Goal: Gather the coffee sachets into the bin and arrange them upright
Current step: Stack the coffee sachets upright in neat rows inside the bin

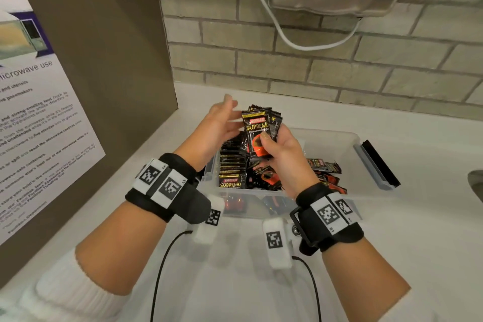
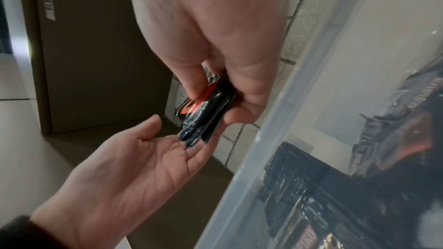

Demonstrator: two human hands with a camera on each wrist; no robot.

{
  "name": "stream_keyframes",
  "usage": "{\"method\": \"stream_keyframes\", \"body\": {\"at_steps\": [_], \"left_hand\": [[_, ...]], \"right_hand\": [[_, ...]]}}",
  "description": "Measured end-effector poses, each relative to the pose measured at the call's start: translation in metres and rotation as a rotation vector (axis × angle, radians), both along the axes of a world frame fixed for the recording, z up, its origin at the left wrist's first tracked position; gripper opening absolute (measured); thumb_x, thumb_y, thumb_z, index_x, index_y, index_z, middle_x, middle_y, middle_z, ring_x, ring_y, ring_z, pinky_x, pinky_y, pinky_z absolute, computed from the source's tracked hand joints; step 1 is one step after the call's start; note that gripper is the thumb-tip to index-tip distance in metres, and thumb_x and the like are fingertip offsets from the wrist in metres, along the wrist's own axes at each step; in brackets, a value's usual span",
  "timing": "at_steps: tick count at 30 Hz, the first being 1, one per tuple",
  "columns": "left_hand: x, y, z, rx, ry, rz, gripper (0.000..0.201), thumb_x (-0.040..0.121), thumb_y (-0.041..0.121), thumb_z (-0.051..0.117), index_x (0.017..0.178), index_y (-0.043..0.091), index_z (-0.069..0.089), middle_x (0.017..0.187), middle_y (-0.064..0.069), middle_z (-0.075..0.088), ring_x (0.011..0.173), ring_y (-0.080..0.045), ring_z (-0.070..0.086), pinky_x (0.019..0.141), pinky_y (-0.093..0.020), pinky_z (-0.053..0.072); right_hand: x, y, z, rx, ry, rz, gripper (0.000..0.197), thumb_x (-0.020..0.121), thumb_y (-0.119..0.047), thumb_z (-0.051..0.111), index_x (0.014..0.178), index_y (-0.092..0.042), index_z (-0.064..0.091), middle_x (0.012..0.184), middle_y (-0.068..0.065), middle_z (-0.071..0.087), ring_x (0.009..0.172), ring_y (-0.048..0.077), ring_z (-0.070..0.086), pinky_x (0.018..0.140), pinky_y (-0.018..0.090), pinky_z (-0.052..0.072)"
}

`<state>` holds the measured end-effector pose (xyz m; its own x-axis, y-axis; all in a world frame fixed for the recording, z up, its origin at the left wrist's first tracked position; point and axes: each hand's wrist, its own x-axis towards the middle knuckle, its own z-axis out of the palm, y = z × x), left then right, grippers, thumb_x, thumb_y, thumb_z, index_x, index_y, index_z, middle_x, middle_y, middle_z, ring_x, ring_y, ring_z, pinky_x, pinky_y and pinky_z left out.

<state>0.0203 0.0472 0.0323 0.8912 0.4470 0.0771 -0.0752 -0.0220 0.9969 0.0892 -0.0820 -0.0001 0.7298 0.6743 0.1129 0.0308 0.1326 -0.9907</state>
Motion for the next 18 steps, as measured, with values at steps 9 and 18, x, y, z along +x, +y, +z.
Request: {"method": "stream_keyframes", "body": {"at_steps": [9,18], "left_hand": [[0.003,-0.021,-0.013,-0.073,0.031,0.117,0.048,0.095,0.014,0.049,0.136,0.009,0.026,0.126,-0.018,0.054,0.11,-0.031,0.059,0.093,-0.048,0.049],[-0.002,-0.013,0.0,-0.436,-0.093,-0.138,0.036,0.092,0.019,0.052,0.127,0.009,0.052,0.117,-0.012,0.062,0.099,-0.021,0.064,0.08,-0.033,0.054]], "right_hand": [[-0.01,0.012,0.008,-0.041,-0.039,0.03,0.064,0.099,-0.013,0.042,0.15,-0.027,0.007,0.127,0.002,0.054,0.083,0.006,0.059,0.063,0.021,0.05],[-0.02,0.038,0.01,-0.081,-0.297,-0.145,0.057,0.099,-0.018,0.04,0.15,-0.018,0.015,0.126,0.001,0.03,0.124,0.014,0.035,0.111,0.026,0.031]]}}
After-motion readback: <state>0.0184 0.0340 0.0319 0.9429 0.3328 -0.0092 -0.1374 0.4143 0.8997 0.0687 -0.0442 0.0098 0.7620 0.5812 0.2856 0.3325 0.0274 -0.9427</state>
